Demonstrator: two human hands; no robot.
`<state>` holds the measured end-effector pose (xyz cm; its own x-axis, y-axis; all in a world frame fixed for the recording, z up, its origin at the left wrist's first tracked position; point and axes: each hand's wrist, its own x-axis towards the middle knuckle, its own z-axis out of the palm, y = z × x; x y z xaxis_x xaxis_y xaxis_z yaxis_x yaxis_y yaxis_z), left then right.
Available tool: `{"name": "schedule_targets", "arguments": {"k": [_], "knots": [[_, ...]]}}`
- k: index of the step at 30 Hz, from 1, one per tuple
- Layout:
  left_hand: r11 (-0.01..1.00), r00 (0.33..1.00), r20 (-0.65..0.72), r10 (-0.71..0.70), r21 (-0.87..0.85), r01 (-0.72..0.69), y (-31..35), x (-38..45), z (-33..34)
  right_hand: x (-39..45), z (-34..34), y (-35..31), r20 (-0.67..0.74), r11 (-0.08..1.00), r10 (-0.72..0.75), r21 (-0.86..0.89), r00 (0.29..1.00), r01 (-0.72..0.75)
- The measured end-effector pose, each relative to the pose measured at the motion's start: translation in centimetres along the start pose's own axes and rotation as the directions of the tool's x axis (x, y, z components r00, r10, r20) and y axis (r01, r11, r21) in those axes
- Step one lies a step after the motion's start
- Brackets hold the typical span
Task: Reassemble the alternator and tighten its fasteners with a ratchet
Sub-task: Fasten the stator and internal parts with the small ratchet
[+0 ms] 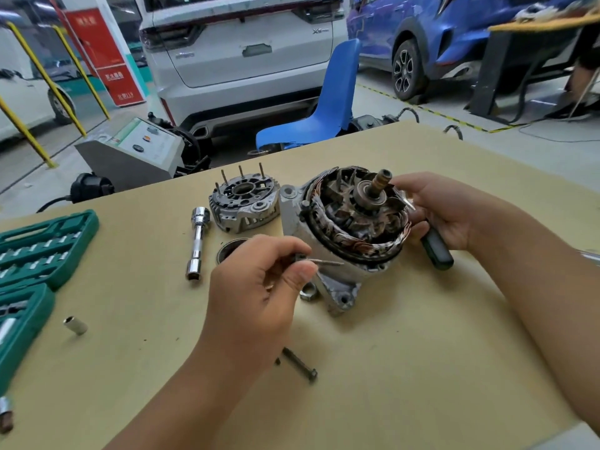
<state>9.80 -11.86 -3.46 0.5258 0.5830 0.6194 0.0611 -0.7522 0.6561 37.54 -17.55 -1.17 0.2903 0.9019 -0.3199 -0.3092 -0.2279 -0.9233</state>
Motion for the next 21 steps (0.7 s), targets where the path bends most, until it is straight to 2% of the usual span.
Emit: {"name": "schedule_targets", "arguments": {"k": [4, 8, 12, 15, 17, 19, 21], "knots": [[0.994, 0.989, -0.145, 0.024, 0.108, -0.008, 0.5, 0.5, 1.3, -0.3, 0.1, -0.1, 0.069, 1.0, -0.005, 0.0, 0.998, 0.005], [0.996, 0.981, -0.174, -0.084, 0.021, 0.089, 0.0, 1.1, 2.2, 0.2, -0.1, -0.1, -0.053, 0.999, 0.05, 0.014, 0.997, -0.049], [0.997, 0.988, -0.135, -0.071, -0.004, 0.071, -1.4, 2.9, 2.1, 0.6, -0.4, -0.3, -0.186, 0.998, 0.069, 0.016, 0.98, -0.067], [0.985, 0.99, -0.032, -0.14, -0.102, 0.136, -2.5, 5.6, 2.0, 0.6, -1.0, -0.3, -0.26, 0.999, 0.049, -0.01, 0.964, -0.053], [0.982, 0.99, 0.041, -0.136, -0.127, 0.14, -2.7, 6.7, 1.7, 0.7, -1.2, -0.2, -0.299, 0.999, 0.041, -0.02, 0.953, -0.049], [0.995, 0.996, 0.05, -0.07, -0.068, 0.074, -2.7, 6.6, 1.0, 0.7, -1.4, -0.3, -0.311, 0.999, 0.044, -0.011, 0.949, -0.049], [0.997, 0.999, 0.016, 0.05, 0.058, -0.05, -2.2, 5.5, 0.0, 0.7, -1.5, -0.5, -0.309, 0.999, 0.037, 0.005, 0.95, -0.037]]}}
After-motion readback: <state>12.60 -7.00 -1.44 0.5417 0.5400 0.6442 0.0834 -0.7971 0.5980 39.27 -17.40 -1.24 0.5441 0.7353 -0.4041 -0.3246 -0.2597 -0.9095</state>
